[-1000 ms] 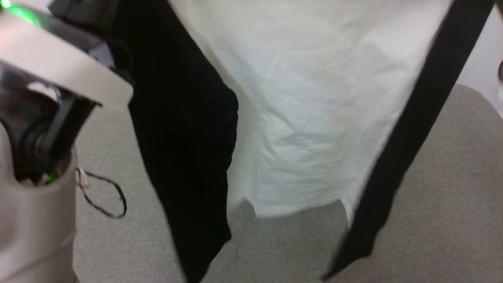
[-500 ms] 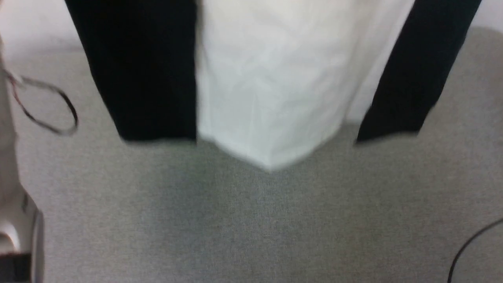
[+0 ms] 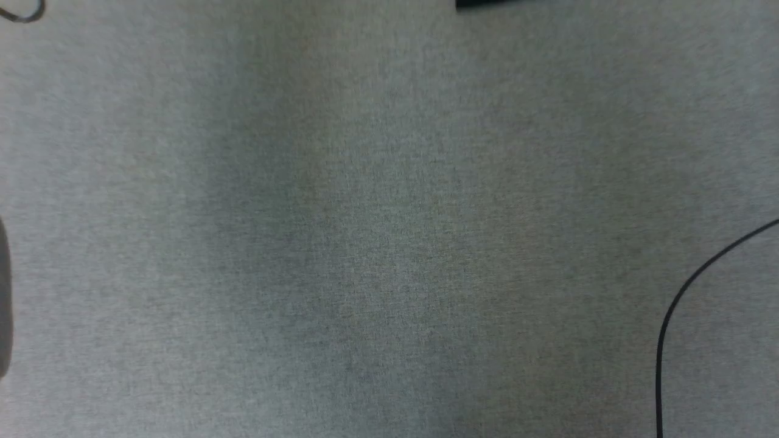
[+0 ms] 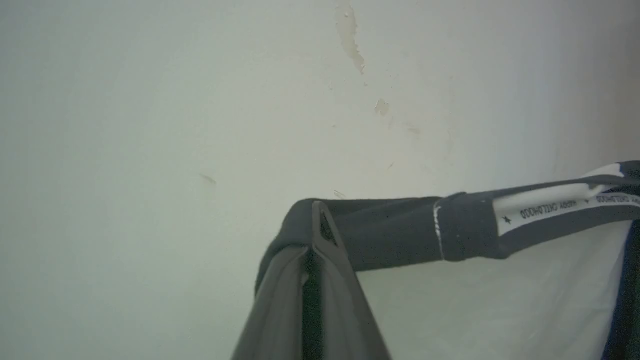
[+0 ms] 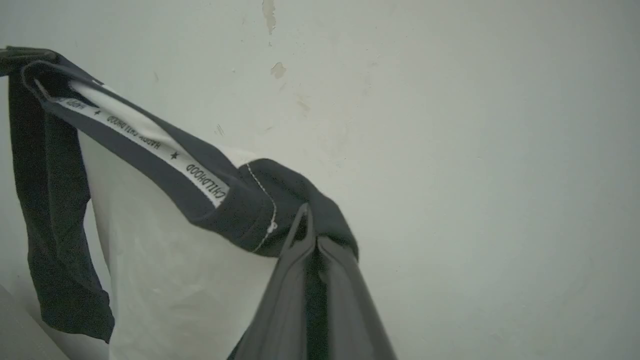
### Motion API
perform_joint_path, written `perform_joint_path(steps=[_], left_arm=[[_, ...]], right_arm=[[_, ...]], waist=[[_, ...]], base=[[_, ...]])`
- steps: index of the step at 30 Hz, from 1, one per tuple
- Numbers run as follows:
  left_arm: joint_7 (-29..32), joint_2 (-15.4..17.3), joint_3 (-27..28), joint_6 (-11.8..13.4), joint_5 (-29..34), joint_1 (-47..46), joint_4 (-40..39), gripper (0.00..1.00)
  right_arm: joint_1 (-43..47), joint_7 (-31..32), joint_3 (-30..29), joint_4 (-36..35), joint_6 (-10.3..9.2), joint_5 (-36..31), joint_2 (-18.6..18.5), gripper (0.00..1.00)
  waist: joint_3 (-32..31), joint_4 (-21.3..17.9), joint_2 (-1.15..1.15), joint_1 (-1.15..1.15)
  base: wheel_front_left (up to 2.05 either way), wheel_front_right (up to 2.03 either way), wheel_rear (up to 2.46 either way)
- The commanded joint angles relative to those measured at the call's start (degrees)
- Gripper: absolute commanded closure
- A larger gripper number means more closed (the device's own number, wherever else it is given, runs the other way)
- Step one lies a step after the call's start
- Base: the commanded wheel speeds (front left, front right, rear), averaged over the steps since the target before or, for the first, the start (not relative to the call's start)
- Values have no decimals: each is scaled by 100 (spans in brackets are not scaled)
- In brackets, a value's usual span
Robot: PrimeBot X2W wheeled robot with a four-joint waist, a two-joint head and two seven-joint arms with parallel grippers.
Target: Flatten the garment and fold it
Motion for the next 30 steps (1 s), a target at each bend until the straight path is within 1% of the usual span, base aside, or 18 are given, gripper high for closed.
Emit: perform_joint_path(steps=[1,4,8,13,17,21,24,27,30], left_arm=[[-186,12,-31,-22,51,-57,252,100],[-421,-73,-150,-45,-4,90,572,100],[-757,-198,-313,-65,-130,674,886,100],[-1187,-404,-569,-78,-319,1918,1136,100],[-1466,-477,-827,-83,-420,3137,1187,100],[-1596,-441,-1043,-85,-521,4310,1095,100],[-1622,-349,-1121,-74,-605,5135,928,100],[-1591,-222,-1146,25,-675,5919,653,100],[-1465,-79,-1147,127,-789,6654,278,100]], right_arm=[[-57,-187,99,217,-21,20,-8,100],[48,-474,329,441,-21,138,85,100],[545,-786,703,621,-21,326,206,100],[1631,-1102,1098,721,-21,686,265,100],[2739,-1239,1433,645,-21,1020,230,100],[3811,-1279,1727,329,-21,1429,115,100],[4519,-1284,1920,22,-21,1694,19,100],[5121,-1259,2135,-308,-21,1881,-82,100],[5580,-1208,2380,-604,-21,1903,-207,100]], waist=[[416,40,0,-2],[446,120,0,-2],[331,228,0,-2],[-122,342,0,-2],[-732,383,0,-2],[-1368,412,0,-2],[-1808,430,0,-2],[-2205,467,0,-2],[-2516,522,0,-2]], base=[[0,0,0],[0,0,0],[0,0,0],[0,0,0],[0,0,0],[0,0,0],[0,0,0],[0,0,0],[0,0,0]])
